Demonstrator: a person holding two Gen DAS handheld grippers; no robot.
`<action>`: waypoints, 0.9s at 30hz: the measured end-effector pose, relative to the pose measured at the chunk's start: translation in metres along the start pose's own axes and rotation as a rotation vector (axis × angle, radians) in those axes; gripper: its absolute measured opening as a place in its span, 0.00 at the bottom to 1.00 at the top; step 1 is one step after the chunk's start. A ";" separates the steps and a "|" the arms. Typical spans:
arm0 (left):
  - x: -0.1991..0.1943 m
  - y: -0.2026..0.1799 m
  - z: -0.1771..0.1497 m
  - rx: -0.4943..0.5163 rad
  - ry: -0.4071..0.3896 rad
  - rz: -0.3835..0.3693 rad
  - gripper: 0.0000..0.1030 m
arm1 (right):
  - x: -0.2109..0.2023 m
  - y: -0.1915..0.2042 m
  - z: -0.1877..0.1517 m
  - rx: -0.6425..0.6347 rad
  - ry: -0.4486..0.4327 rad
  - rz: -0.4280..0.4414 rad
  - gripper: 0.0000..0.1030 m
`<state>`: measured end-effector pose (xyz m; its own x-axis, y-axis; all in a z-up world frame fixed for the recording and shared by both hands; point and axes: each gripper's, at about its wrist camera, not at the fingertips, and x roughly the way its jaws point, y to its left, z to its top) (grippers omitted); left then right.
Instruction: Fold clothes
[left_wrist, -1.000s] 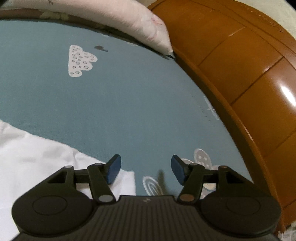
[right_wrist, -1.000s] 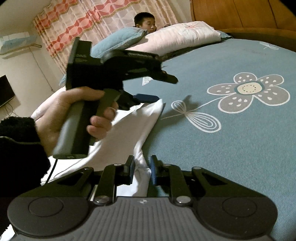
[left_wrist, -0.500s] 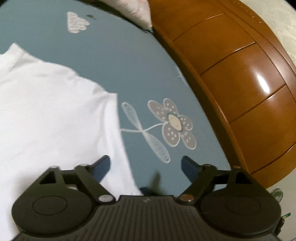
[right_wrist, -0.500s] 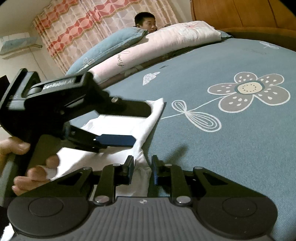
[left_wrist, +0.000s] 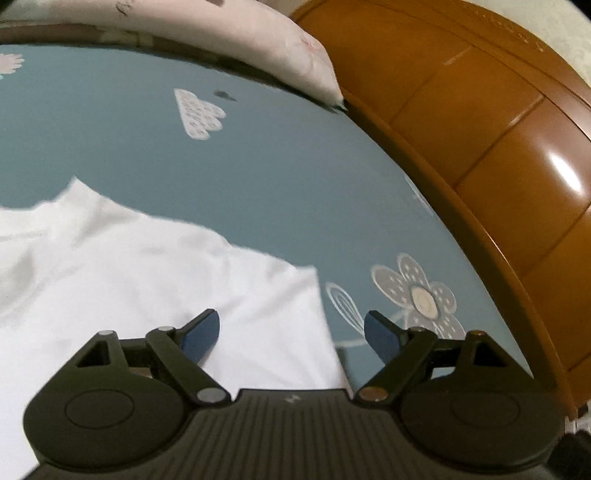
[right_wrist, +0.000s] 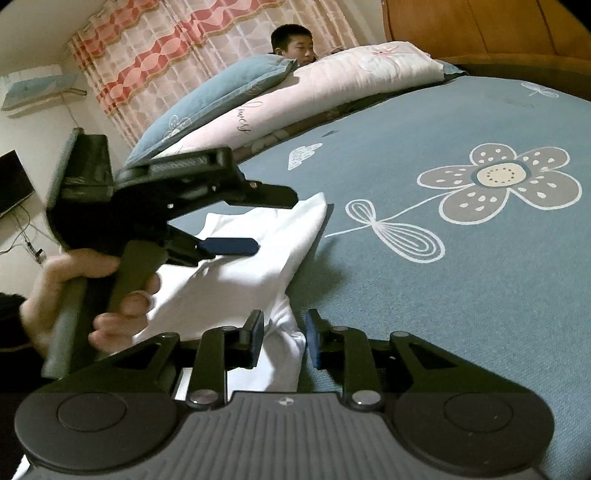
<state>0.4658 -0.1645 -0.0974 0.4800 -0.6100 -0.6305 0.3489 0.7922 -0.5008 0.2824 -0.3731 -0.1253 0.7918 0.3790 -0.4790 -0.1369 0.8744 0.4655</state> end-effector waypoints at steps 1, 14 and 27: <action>-0.008 0.001 0.002 -0.005 -0.004 0.008 0.83 | 0.000 0.000 0.000 0.000 0.000 0.002 0.28; -0.238 0.030 -0.014 0.192 -0.099 0.277 0.89 | -0.010 0.023 0.006 0.004 0.013 -0.058 0.60; -0.189 0.086 -0.104 0.329 -0.064 0.447 0.91 | 0.050 0.146 0.020 -0.417 0.084 -0.165 0.68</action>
<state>0.3216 0.0170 -0.0830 0.6833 -0.2186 -0.6967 0.3278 0.9444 0.0251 0.3134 -0.2322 -0.0664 0.7743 0.2325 -0.5885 -0.2546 0.9659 0.0466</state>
